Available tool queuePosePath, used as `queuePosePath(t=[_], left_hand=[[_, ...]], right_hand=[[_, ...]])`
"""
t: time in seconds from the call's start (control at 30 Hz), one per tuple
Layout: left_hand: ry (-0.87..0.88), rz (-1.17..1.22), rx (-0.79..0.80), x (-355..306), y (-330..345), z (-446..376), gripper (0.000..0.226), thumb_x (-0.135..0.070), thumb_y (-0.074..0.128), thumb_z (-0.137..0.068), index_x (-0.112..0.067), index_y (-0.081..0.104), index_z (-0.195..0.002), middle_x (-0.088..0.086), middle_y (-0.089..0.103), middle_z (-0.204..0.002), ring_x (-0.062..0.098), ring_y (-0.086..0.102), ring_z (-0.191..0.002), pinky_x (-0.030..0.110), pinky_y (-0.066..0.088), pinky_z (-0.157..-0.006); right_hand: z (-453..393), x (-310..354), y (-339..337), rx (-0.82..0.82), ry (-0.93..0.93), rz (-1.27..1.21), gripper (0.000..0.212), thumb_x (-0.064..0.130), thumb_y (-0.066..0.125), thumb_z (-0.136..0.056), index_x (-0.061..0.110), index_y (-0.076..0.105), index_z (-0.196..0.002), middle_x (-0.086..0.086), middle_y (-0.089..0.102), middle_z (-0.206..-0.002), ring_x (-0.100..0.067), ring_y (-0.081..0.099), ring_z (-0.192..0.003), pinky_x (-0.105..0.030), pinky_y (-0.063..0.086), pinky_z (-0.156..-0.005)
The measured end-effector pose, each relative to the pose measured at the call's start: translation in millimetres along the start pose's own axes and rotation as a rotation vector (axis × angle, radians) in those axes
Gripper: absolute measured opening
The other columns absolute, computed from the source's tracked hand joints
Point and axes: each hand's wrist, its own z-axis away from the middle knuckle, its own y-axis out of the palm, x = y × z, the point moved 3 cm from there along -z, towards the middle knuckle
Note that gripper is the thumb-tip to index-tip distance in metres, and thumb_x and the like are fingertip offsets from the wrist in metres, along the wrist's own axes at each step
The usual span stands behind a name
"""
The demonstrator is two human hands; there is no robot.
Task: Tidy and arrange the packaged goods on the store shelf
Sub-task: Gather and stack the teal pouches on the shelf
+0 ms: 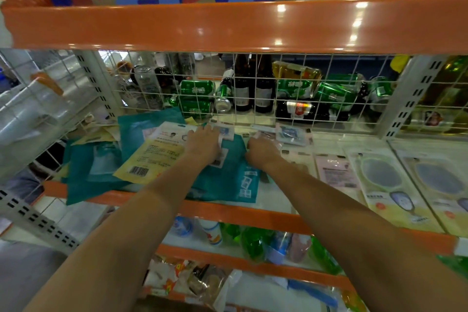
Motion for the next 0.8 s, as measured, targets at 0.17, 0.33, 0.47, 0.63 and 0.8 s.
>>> queuePosePath(t=[0.17, 0.33, 0.47, 0.63, 0.8], left_hand=[[0.015, -0.027, 0.001, 2, 2, 4, 0.042, -0.026, 0.040, -0.098, -0.009, 0.039, -0.136, 0.013, 0.044, -0.137, 0.030, 0.041, -0.126, 0.044, 0.037, -0.100], [0.034, -0.024, -0.029, 3, 3, 11, 0.038, -0.026, 0.039, -0.099, -0.009, 0.041, -0.133, 0.013, 0.045, -0.135, 0.029, 0.043, -0.123, 0.044, 0.038, -0.098], [0.054, -0.004, -0.040, 11, 4, 14, 0.037, -0.025, 0.040, -0.098, -0.009, 0.043, -0.132, 0.013, 0.046, -0.133, 0.030, 0.044, -0.121, 0.044, 0.039, -0.097], [0.061, 0.043, -0.069, 23, 3, 18, 0.034, -0.026, 0.041, -0.098, -0.009, 0.046, -0.127, 0.013, 0.049, -0.129, 0.030, 0.046, -0.119, 0.044, 0.040, -0.096], [0.089, 0.074, -0.058, 32, 2, 21, 0.037, -0.029, 0.038, -0.099, -0.011, 0.043, -0.131, 0.013, 0.047, -0.132, 0.030, 0.045, -0.121, 0.043, 0.039, -0.097]], right_hand=[[3, 17, 11, 0.058, 0.070, -0.127, 0.028, 0.011, 0.044, -0.095, -0.002, 0.061, -0.113, -0.019, 0.063, -0.117, -0.032, 0.061, -0.108, -0.035, 0.049, -0.084], [11, 24, 14, 0.109, 0.204, -0.221, 0.030, 0.012, 0.043, -0.096, 0.005, 0.046, -0.067, -0.013, 0.056, -0.085, -0.026, 0.056, -0.086, -0.029, 0.042, -0.057], [13, 33, 18, 0.105, 0.285, -0.401, 0.028, 0.018, 0.044, -0.096, -0.003, 0.059, -0.108, -0.019, 0.061, -0.116, -0.032, 0.061, -0.109, -0.036, 0.052, -0.084], [15, 34, 22, 0.069, 0.440, -0.700, 0.041, 0.019, 0.047, -0.094, -0.001, 0.050, -0.130, -0.018, 0.055, -0.124, -0.030, 0.056, -0.113, -0.035, 0.047, -0.094], [9, 26, 31, 0.002, 0.590, -1.051, 0.032, 0.011, 0.053, -0.088, -0.001, 0.059, -0.117, -0.018, 0.062, -0.097, -0.033, 0.063, -0.095, -0.041, 0.054, -0.088]])
